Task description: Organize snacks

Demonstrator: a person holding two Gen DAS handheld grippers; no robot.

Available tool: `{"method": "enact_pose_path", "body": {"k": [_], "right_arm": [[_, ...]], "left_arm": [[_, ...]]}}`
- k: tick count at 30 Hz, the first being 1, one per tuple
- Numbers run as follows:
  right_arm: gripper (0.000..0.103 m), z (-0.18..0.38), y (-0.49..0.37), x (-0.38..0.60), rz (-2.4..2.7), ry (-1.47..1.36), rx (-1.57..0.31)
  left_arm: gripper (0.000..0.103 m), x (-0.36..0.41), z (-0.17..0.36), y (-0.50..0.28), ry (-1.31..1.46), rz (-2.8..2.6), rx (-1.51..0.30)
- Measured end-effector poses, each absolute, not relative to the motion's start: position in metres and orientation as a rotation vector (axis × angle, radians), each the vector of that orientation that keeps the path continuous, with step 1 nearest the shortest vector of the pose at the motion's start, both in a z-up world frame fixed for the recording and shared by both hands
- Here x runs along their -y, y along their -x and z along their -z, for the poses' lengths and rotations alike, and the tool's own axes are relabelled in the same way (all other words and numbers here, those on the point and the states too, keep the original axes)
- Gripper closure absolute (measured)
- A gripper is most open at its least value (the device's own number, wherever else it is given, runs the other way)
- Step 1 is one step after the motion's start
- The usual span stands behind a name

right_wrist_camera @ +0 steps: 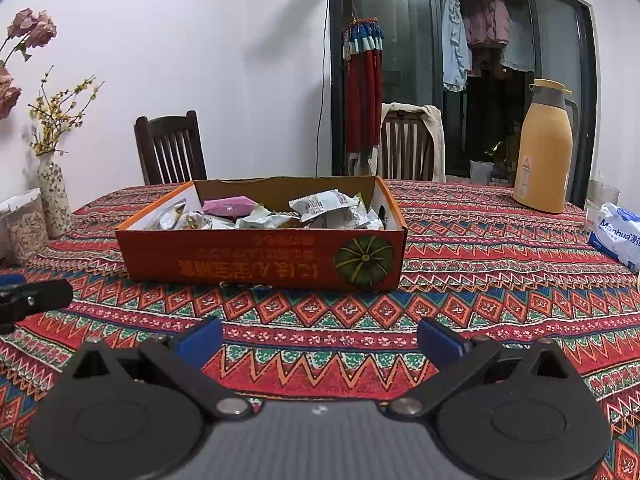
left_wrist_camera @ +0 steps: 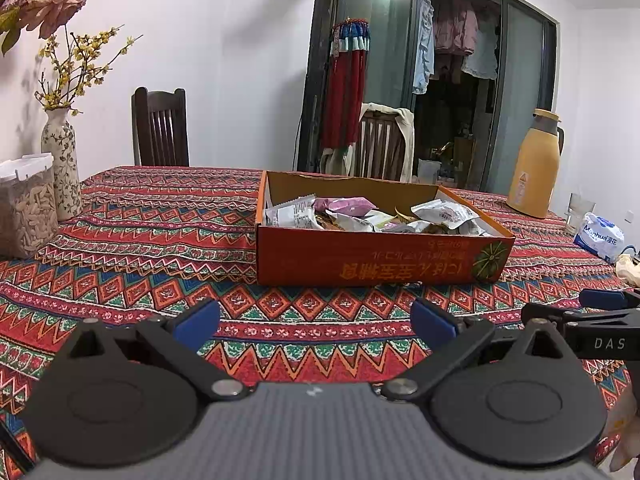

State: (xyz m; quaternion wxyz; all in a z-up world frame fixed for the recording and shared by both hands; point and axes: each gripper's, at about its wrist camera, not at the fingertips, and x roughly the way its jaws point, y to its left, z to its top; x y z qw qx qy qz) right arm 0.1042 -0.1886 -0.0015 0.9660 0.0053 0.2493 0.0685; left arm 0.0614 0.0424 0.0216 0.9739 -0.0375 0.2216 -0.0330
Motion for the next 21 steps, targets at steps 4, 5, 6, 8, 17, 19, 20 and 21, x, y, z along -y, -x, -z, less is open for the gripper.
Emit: {"method": "enact_pose_path", "body": {"k": [4, 5, 6, 8, 17, 19, 20, 21], "right_arm": [[0.000, 0.0011, -0.1038, 0.1887, -0.138, -0.011, -0.504], [0.000, 0.0011, -0.1038, 0.1886, -0.138, -0.010, -0.504], [0.000, 0.0011, -0.1038, 0.1887, -0.137, -0.010, -0.503], [0.000, 0.0011, -0.1039, 0.1888, -0.138, -0.011, -0.504], [0.000, 0.0005, -0.1023, 0.1886, -0.136, -0.010, -0.501], [0.000, 0.0005, -0.1023, 0.1886, -0.136, -0.010, -0.501], [0.000, 0.0005, -0.1022, 0.1886, -0.136, -0.010, -0.501], [0.000, 0.0005, -0.1023, 0.1887, -0.136, -0.010, -0.501]], "left_arm": [[0.000, -0.0426, -0.0212, -0.0616, 0.076, 0.067, -0.448], [0.000, -0.0427, -0.0216, -0.0615, 0.076, 0.068, -0.446], [0.000, -0.0425, -0.0213, -0.0615, 0.076, 0.068, -0.446], [0.000, -0.0426, -0.0213, -0.0618, 0.077, 0.066, -0.448], [0.000, -0.0434, -0.0226, -0.0593, 0.076, 0.069, -0.442], [0.000, -0.0434, -0.0226, -0.0592, 0.076, 0.070, -0.442], [0.000, -0.0434, -0.0226, -0.0592, 0.076, 0.070, -0.442], [0.000, -0.0432, -0.0228, -0.0589, 0.076, 0.070, -0.441]]}}
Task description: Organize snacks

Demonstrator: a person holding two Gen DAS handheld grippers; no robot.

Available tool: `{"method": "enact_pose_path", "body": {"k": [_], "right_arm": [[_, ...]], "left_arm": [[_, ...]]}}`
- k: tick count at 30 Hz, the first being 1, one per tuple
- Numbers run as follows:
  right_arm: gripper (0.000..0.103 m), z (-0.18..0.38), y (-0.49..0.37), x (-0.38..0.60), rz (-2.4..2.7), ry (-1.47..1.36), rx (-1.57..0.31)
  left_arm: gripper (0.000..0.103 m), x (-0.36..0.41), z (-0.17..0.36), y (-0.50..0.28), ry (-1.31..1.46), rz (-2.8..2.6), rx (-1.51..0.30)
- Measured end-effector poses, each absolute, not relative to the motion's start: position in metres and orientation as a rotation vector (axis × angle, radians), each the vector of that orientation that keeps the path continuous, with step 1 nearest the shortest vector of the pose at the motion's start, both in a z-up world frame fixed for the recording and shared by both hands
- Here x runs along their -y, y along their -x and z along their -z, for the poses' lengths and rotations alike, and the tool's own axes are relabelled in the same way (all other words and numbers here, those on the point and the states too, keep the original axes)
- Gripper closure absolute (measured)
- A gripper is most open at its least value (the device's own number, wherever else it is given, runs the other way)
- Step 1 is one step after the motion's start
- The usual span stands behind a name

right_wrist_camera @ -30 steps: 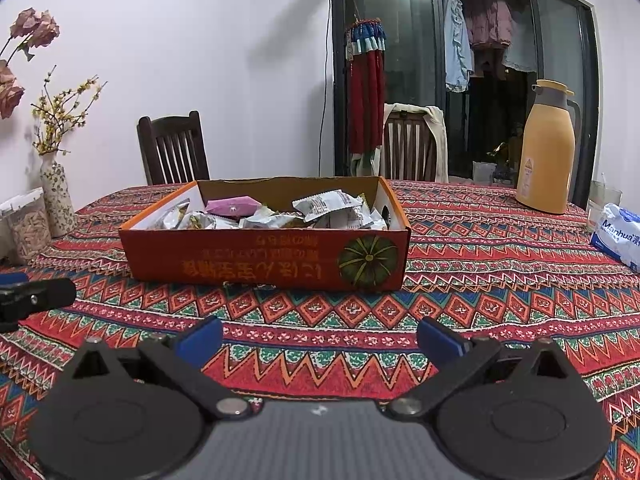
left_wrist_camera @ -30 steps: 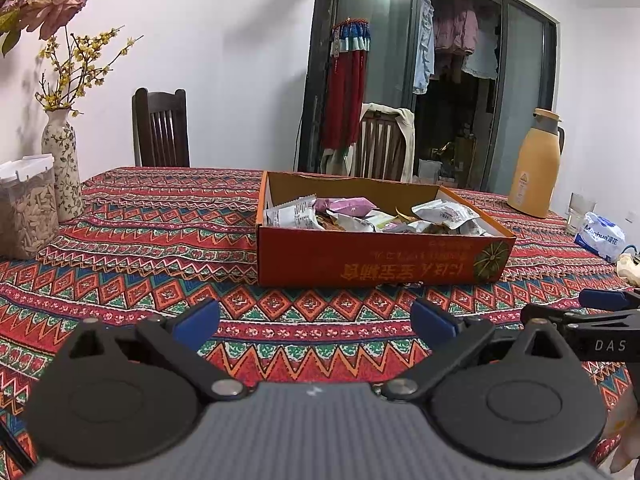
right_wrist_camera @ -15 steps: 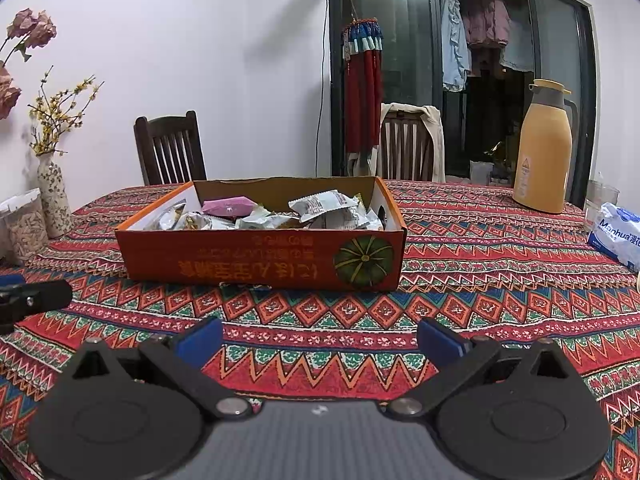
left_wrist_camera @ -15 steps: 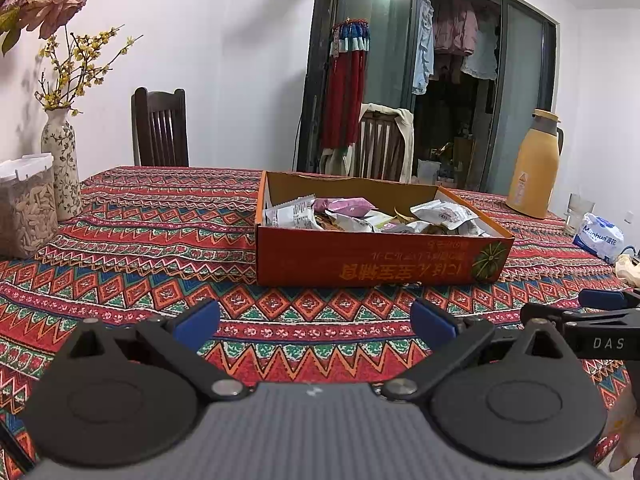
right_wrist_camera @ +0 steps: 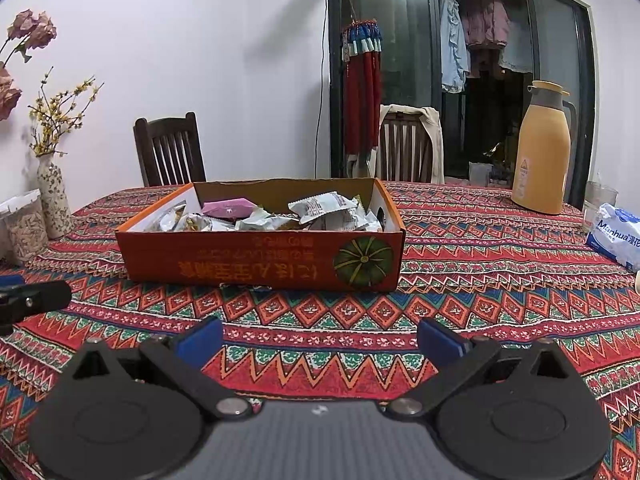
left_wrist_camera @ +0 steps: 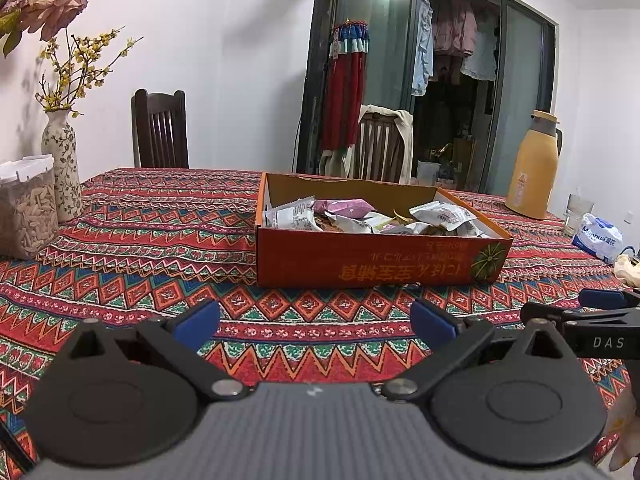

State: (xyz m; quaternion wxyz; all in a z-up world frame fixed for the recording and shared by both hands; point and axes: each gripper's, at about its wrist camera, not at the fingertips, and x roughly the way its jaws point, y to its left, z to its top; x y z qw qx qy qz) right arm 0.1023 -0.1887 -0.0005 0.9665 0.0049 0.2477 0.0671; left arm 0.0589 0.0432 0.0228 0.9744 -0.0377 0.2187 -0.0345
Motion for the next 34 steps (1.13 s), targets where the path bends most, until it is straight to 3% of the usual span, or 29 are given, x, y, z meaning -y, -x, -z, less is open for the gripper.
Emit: {"method": "enact_pose_path", "body": {"k": [34], "right_arm": [[0.000, 0.0006, -0.1016, 0.1888, -0.135, -0.010, -0.502]], "left_arm": [[0.000, -0.0441, -0.0230, -0.0561, 0.082, 0.083, -0.434]]}}
